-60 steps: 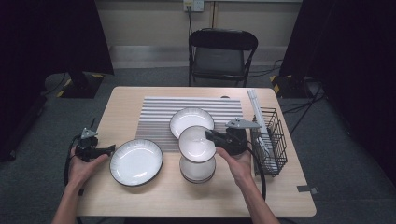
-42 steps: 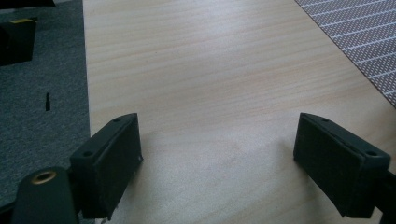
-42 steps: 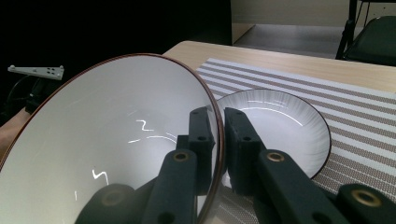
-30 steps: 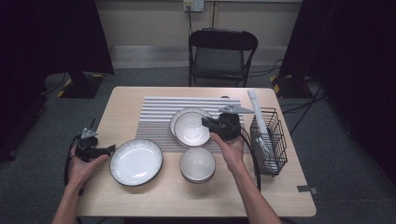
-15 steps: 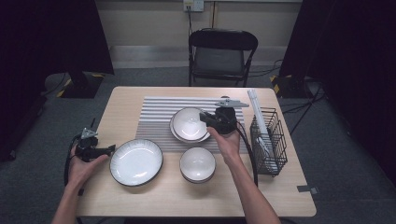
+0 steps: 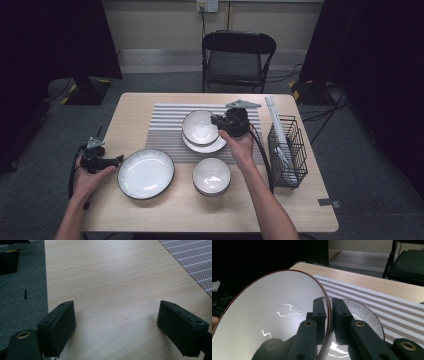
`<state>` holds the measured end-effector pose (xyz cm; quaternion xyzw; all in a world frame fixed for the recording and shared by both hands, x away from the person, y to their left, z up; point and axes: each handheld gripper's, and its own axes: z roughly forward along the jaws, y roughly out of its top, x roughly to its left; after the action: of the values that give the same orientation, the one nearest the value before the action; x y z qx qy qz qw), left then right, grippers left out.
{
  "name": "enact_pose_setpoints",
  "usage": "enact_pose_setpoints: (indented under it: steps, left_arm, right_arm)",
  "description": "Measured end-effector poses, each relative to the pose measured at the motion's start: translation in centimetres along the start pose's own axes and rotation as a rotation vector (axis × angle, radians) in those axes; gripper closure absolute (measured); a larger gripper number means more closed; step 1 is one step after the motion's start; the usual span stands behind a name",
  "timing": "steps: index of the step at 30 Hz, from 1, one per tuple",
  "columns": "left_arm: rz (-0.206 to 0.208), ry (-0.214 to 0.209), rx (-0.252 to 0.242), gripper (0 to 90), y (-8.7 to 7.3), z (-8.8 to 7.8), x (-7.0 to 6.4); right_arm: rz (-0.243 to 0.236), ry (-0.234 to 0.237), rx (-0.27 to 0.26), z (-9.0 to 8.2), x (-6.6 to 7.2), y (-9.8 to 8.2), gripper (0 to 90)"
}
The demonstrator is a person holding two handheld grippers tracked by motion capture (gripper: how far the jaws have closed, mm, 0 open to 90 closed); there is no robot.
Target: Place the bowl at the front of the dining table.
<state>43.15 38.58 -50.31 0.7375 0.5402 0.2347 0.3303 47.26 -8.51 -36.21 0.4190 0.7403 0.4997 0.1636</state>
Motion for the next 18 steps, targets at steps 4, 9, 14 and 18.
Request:
enact_pose_setpoints:
  steps: [4,9,14,18]
  left_arm:
    - [0.001,-0.001,0.000,14.5,0.0,0.0,0.0]
    - [0.002,0.000,0.000,14.5,0.0,0.0,0.0]
    - [0.001,0.000,0.000,14.5,0.0,0.0,0.0]
    - [0.001,0.000,0.000,14.5,0.0,0.0,0.0]
  right_arm:
    - [0.002,-0.007,-0.003,0.2,-0.1,0.6,82.2]
    - [0.002,-0.023,0.000,0.7,-0.4,1.2,82.2]
    - [0.016,-0.040,0.016,1.4,-0.8,1.6,82.2]
    - [0.008,-0.054,0.031,2.0,-1.0,1.9,82.2]
